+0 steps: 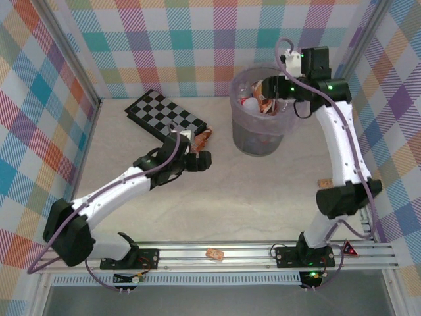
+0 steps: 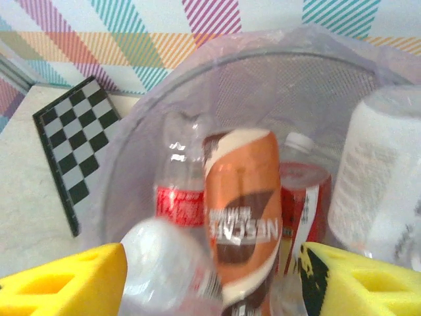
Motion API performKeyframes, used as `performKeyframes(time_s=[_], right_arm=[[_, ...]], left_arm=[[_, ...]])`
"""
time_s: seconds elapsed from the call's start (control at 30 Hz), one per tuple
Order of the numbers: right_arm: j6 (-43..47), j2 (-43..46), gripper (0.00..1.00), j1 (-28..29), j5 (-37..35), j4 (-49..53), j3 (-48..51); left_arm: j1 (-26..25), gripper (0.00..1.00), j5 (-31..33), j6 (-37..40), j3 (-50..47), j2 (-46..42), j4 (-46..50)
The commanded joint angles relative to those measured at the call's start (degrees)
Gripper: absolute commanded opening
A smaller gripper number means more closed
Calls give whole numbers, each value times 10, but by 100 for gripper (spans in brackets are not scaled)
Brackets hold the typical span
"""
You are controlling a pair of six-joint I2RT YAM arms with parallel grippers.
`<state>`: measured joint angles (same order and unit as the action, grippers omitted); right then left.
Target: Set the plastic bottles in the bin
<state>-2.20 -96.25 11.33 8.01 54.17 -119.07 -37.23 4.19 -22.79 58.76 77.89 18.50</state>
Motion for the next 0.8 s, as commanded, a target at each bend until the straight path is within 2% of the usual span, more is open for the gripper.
performKeyframes(time_s=[0.0, 0.17, 0.27, 0.43, 0.6, 0.77], right_arm=[[-7, 59, 71, 3, 24, -17, 66], [-24, 158, 72, 3, 47, -26, 183], [-41, 215, 73, 3, 79, -39, 254], [-72, 299, 73, 3, 142, -61, 355], [-84, 363, 72, 3, 139, -42, 417], [-88, 408, 73, 3, 132, -25, 456]], left_arm=[[21, 91, 53, 82, 46, 53, 36], [47, 91, 61, 132, 91, 126, 25], [60, 91, 54, 158, 108, 162, -1], [76, 91, 56, 183, 167, 234, 12], [90, 87, 54, 203, 217, 295, 21], [90, 83, 87, 228, 266, 348, 46]])
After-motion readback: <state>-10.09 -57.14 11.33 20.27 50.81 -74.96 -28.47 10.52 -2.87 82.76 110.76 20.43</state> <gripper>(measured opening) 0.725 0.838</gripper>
